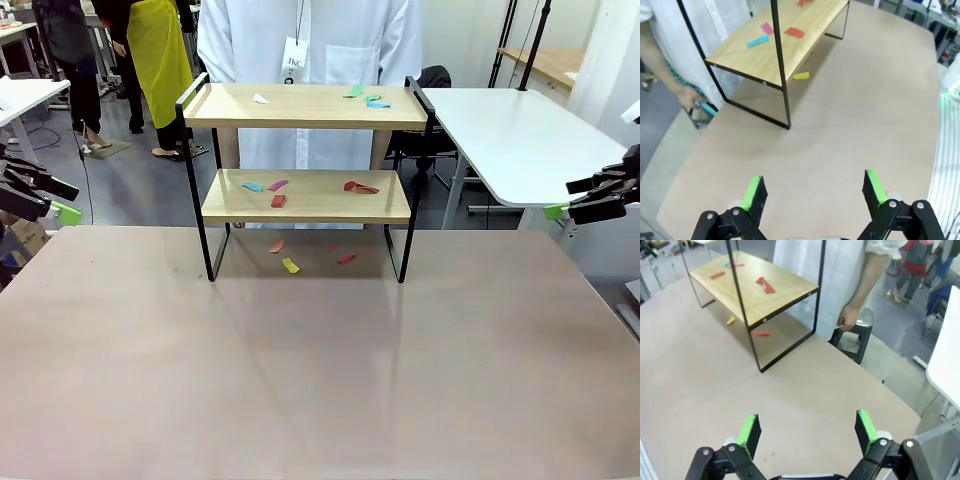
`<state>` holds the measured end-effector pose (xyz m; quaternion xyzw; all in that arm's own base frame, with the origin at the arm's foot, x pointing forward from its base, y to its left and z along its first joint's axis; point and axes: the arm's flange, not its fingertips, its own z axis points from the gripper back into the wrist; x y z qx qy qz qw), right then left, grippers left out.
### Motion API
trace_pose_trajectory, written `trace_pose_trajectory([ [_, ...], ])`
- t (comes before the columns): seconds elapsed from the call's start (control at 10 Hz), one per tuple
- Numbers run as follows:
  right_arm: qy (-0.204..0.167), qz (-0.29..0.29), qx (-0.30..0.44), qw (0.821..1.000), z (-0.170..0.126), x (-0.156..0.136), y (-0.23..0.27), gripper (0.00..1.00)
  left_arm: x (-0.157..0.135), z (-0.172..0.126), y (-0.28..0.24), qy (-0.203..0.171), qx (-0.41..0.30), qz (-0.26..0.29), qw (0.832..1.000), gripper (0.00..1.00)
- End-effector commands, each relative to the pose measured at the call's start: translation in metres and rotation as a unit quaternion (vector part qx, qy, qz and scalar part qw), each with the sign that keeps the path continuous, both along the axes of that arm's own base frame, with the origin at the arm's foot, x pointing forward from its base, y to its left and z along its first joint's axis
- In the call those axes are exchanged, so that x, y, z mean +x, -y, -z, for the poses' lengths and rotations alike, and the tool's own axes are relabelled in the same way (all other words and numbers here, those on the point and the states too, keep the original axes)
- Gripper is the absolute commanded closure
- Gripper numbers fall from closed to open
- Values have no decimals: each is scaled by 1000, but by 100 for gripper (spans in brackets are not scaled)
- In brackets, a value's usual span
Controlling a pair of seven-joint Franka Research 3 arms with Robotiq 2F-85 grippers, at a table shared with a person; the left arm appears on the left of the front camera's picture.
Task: Clean the shelf.
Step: Pick up the Duster handed by the human.
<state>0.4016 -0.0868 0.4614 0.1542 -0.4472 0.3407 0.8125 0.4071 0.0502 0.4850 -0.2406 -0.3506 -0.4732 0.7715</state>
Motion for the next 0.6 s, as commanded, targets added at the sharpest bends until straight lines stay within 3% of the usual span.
trace_pose_trajectory([
  [0.0,25,-12,31,999,1,25,38,0,31,6,-14,-1,-52,39,998,0],
  [0.2,15,-50,78,996,9,47,77,0,48,14,-30,14,-88,67,994,0],
  [0.5,16,-54,94,994,21,76,112,0,85,38,-68,18,-176,73,981,0],
])
